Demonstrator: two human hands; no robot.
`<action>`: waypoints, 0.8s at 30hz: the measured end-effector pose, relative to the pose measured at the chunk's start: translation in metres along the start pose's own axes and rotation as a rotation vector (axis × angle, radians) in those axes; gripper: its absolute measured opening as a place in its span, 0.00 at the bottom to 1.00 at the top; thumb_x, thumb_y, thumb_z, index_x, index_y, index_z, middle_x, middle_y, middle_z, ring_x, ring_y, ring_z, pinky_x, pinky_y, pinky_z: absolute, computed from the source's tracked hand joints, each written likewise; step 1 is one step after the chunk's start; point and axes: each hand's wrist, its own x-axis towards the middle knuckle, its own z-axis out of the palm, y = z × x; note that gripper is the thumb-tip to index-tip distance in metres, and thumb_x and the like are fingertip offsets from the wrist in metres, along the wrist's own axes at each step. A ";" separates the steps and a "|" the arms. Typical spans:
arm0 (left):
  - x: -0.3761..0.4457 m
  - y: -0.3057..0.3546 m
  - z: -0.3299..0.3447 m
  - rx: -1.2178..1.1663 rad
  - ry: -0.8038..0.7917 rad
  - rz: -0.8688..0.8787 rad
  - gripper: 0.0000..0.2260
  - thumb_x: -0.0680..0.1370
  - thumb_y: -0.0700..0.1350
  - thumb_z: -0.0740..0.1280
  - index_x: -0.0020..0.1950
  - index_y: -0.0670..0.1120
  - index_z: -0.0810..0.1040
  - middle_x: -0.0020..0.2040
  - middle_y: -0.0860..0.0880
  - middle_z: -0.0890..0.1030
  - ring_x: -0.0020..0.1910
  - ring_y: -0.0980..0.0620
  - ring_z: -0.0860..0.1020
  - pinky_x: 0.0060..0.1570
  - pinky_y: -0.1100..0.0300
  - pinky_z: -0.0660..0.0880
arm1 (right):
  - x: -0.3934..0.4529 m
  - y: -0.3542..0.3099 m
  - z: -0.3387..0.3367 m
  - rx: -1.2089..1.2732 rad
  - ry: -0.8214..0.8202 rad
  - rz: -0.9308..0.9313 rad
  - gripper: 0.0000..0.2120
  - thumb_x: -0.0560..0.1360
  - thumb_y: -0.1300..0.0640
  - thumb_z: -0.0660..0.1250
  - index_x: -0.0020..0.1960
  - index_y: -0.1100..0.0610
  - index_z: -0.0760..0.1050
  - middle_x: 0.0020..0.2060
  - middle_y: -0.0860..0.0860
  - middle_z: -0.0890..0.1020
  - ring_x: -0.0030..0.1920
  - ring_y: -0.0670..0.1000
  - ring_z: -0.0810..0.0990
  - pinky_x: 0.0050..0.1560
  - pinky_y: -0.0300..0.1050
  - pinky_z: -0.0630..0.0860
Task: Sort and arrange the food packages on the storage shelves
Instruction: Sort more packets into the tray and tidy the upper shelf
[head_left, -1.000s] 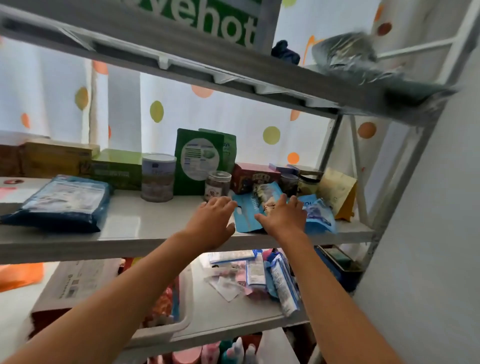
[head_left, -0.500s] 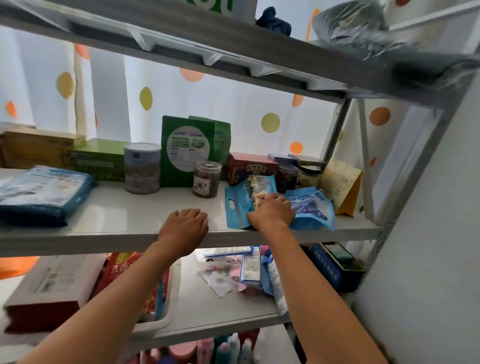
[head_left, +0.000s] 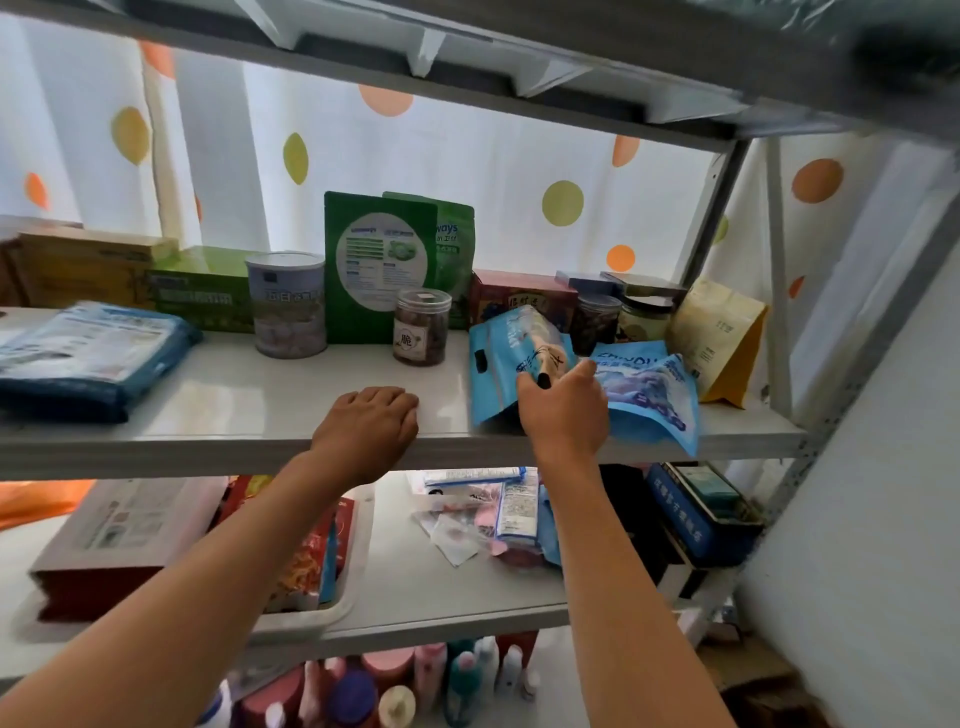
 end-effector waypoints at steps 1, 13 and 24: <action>0.000 0.000 0.000 0.002 -0.003 -0.005 0.22 0.85 0.54 0.46 0.77 0.52 0.61 0.77 0.49 0.66 0.75 0.50 0.65 0.73 0.51 0.62 | 0.000 0.003 -0.001 0.056 0.008 0.014 0.33 0.74 0.43 0.69 0.70 0.61 0.65 0.63 0.59 0.78 0.64 0.61 0.75 0.59 0.57 0.76; -0.004 0.012 -0.012 0.051 -0.096 -0.043 0.22 0.86 0.52 0.47 0.80 0.51 0.57 0.80 0.49 0.60 0.78 0.49 0.60 0.75 0.51 0.58 | -0.041 0.017 -0.002 0.577 0.040 0.102 0.24 0.75 0.42 0.70 0.68 0.46 0.71 0.59 0.48 0.81 0.58 0.51 0.80 0.55 0.46 0.78; -0.093 0.074 -0.050 -1.180 -0.027 -0.229 0.13 0.85 0.50 0.55 0.62 0.48 0.76 0.58 0.46 0.79 0.66 0.42 0.73 0.66 0.44 0.71 | -0.162 0.008 -0.060 1.151 -0.009 0.275 0.17 0.77 0.57 0.73 0.64 0.56 0.76 0.54 0.52 0.84 0.50 0.44 0.85 0.42 0.33 0.79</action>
